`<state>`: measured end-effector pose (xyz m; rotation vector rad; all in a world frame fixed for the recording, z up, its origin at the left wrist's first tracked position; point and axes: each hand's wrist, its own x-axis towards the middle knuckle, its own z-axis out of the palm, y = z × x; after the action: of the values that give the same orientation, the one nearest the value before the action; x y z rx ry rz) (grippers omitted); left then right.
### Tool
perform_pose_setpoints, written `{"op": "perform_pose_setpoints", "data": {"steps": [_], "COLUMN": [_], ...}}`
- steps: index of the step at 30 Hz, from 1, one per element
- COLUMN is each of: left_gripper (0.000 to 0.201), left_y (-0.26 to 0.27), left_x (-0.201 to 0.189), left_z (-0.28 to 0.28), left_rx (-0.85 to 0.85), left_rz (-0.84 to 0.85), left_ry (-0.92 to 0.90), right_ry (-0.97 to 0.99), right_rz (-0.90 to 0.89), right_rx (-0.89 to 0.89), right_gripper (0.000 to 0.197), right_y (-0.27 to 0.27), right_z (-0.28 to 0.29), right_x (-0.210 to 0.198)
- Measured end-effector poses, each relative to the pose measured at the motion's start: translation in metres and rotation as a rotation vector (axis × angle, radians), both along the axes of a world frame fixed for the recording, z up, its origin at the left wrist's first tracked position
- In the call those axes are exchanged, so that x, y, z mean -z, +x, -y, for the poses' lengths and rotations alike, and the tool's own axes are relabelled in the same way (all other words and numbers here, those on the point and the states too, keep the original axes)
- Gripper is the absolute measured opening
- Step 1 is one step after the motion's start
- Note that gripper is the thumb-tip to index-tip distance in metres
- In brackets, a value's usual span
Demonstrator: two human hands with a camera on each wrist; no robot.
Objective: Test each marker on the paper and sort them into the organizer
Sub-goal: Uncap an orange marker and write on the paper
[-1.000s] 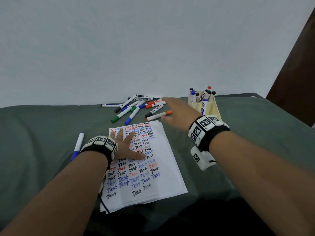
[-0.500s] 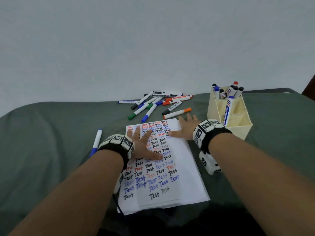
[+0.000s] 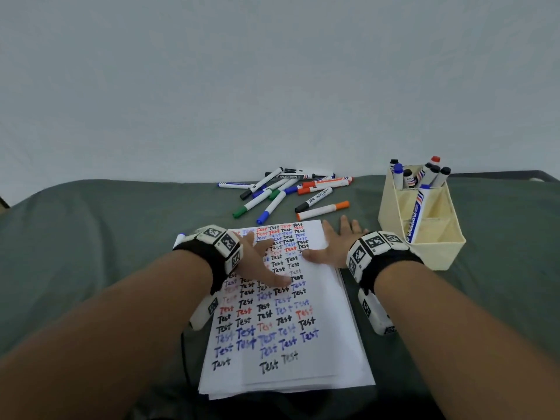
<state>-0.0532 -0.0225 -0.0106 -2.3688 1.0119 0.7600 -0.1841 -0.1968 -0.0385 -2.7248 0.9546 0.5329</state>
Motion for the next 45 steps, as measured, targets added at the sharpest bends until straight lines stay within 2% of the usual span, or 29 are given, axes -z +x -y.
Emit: {"op": "perform_pose_setpoints", "data": {"steps": [2,6,10,17,22,27,31,37,41,45], "left_gripper": [0.124,0.068,0.039,0.051,0.034,0.029,0.015,0.012,0.01,0.011], "left_y": [0.004,0.015,0.031,0.036,0.034,0.034,0.038,0.05,0.057,0.058], "left_x": [-0.012,-0.027,-0.031,-0.02,-0.011,-0.009,-0.01,-0.014,-0.015,-0.016], "left_z": [0.011,0.037,0.06,0.106,0.123,0.133,0.127,0.102,0.083,0.068], "left_rx": [0.024,0.121,0.189,0.376,0.361,0.396,0.418,0.366,0.332,0.297], "left_rz": [0.048,0.183,0.244,0.204,0.223,0.296,0.337,0.392,0.403,0.325], "left_ry": [-0.063,-0.276,-0.484,-0.487,-0.483,-0.51,-0.481,-0.419,-0.492,-0.632], "right_ry": [-0.002,-0.005,-0.002,-0.012,-0.014,-0.031,-0.024,-0.006,0.003,-0.004], "right_rz": [-0.003,0.011,0.037,0.041,0.058,0.069,0.031,0.013,0.048,0.22], "right_rx": [0.004,0.012,0.016,0.02,0.027,0.033,0.03,0.02,0.012,-0.011], "right_gripper": [0.111,0.11,0.108,0.109,0.11,0.111,0.113,0.112,0.11,0.084], "right_y": [0.0,0.0,-0.001,0.0,0.001,0.003,0.005,0.005,0.004,0.007], "right_z": [0.0,-0.002,-0.005,-0.003,-0.002,-0.001,0.001,0.002,0.002,0.005], "right_x": [0.001,0.001,0.002,0.006,0.011,0.015,0.014,0.01,0.004,-0.01]}}
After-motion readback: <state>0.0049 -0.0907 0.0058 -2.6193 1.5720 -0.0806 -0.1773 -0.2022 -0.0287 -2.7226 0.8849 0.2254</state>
